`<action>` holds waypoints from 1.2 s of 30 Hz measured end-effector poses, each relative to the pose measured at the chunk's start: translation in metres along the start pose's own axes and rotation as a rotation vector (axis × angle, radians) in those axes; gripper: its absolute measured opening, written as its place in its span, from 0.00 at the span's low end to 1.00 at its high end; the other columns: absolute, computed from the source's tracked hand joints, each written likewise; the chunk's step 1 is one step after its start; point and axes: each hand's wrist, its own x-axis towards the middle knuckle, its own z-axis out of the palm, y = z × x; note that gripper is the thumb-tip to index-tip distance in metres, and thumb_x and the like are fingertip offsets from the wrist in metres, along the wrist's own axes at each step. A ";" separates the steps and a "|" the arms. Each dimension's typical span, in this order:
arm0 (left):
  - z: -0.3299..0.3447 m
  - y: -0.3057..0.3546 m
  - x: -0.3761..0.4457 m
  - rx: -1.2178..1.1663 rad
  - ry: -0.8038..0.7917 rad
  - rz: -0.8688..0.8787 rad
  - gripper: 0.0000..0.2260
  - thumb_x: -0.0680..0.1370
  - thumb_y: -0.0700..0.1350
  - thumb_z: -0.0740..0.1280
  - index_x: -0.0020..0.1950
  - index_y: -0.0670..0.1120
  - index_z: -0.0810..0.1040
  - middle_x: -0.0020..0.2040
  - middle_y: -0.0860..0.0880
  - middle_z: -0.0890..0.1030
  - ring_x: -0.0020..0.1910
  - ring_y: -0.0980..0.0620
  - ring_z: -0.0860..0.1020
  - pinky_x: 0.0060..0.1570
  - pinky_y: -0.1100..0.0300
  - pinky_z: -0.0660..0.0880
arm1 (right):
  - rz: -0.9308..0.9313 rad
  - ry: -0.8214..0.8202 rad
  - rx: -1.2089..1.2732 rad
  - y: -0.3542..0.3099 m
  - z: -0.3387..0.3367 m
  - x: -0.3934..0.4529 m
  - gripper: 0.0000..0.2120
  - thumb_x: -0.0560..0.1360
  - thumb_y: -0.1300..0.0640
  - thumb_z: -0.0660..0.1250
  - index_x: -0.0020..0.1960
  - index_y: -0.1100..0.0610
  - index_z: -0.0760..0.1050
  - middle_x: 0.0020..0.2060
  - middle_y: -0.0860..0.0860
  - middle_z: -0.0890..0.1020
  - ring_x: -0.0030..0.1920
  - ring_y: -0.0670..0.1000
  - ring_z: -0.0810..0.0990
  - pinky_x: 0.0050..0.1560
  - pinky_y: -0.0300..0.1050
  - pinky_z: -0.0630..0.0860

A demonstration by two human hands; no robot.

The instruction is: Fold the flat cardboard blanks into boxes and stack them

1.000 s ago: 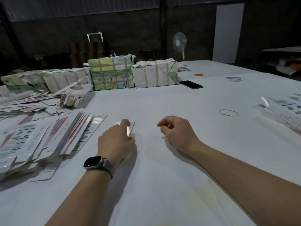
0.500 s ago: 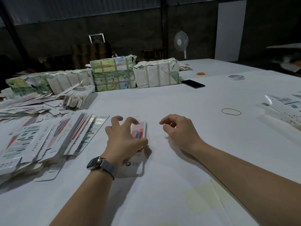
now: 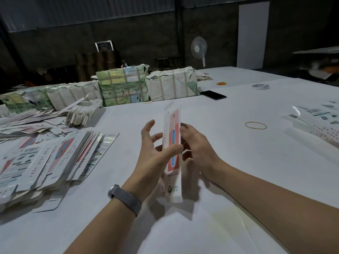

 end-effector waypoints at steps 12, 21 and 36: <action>0.007 -0.006 -0.005 -0.252 -0.066 -0.220 0.48 0.61 0.49 0.79 0.77 0.61 0.59 0.63 0.43 0.81 0.54 0.46 0.85 0.42 0.57 0.82 | 0.058 -0.058 0.119 0.000 -0.001 0.001 0.27 0.76 0.41 0.63 0.73 0.49 0.68 0.61 0.68 0.76 0.53 0.70 0.80 0.56 0.66 0.75; 0.008 -0.008 -0.009 -0.010 -0.045 -0.102 0.30 0.66 0.49 0.72 0.67 0.54 0.70 0.51 0.46 0.84 0.48 0.46 0.86 0.41 0.56 0.83 | 0.005 -0.134 0.076 0.008 -0.005 0.001 0.19 0.82 0.49 0.62 0.72 0.44 0.66 0.52 0.47 0.85 0.51 0.52 0.86 0.50 0.49 0.84; -0.002 -0.009 0.003 0.003 0.072 -0.083 0.09 0.85 0.54 0.56 0.60 0.56 0.74 0.41 0.54 0.86 0.40 0.51 0.86 0.35 0.63 0.80 | 0.047 -0.052 0.121 0.012 -0.012 0.006 0.12 0.81 0.51 0.65 0.64 0.44 0.73 0.44 0.53 0.86 0.45 0.55 0.87 0.43 0.47 0.84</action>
